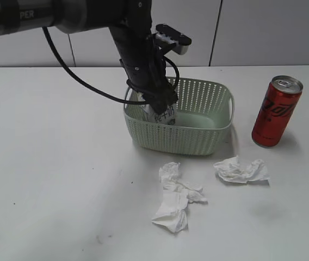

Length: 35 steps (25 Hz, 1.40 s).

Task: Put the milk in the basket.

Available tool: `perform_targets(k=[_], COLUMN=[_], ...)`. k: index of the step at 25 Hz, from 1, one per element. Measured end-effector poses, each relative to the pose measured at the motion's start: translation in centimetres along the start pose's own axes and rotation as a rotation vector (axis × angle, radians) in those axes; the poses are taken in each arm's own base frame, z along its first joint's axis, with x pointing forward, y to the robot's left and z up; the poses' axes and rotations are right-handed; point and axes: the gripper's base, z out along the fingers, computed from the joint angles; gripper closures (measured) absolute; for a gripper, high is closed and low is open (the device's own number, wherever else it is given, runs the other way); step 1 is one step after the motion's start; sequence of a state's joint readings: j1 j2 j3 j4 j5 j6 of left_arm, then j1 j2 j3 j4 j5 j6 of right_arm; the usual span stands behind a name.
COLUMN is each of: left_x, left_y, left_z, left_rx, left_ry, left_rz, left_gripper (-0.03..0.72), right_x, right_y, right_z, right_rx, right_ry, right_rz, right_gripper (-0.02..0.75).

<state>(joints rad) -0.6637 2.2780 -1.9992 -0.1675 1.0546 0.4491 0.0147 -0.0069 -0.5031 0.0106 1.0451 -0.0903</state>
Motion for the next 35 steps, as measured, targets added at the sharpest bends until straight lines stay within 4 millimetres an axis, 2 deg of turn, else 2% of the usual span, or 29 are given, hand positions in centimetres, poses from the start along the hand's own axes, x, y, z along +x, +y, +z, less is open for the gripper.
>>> perform_targets(k=[2,3,5,7,10,13,16,20,25,28,31,35], left_x=[0.0,0.0,-0.3,-0.4,-0.7,-0.7,0.0,2.7,7.3,10.5,13.7,17.9], left_y=[-0.1,-0.2,-0.3,-0.4,-0.6,-0.4,0.8,4.5,10.4,13.0,14.2,13.8], left_z=[0.4,0.4,-0.3,-1.1,-3.7,-7.7,-11.8,-15.0,-16.8,-17.6,-18.4,-19.0], left_rx=[0.024,0.03,0.03,0.027,0.011,-0.04,-0.103,-0.18,-0.253,-0.271,-0.28,-0.271], left_ry=[-0.002,-0.008,-0.029,-0.04,-0.065,-0.112,-0.157,-0.122,-0.089,-0.076,-0.046,0.016], left_rz=[-0.015,-0.019,-0.022,-0.019,-0.005,0.001,-0.053,-0.191,-0.453,-0.597,-0.689,-0.78], left_gripper=[0.368,0.316,0.156,0.057,0.034,0.043,0.052,0.073,0.106,0.11,0.11,0.11], right_x=[0.0,0.0,0.0,0.0,0.0,0.0,0.0,0.0,0.0,0.0,0.0,0.0], right_y=[0.0,0.0,0.0,0.0,0.0,0.0,0.0,0.0,0.0,0.0,0.0,0.0], right_z=[0.0,0.0,0.0,0.0,0.0,0.0,0.0,0.0,0.0,0.0,0.0,0.0], right_rx=[0.0,0.0,0.0,0.0,0.0,0.0,0.0,0.0,0.0,0.0,0.0,0.0], right_ry=[0.0,0.0,0.0,0.0,0.0,0.0,0.0,0.0,0.0,0.0,0.0,0.0], right_rz=[0.0,0.0,0.0,0.0,0.0,0.0,0.001,0.001,0.001,0.001,0.001,0.001], right_gripper=[0.239,0.239,0.239,0.239,0.239,0.239,0.239,0.239,0.239,0.239,0.239,0.239])
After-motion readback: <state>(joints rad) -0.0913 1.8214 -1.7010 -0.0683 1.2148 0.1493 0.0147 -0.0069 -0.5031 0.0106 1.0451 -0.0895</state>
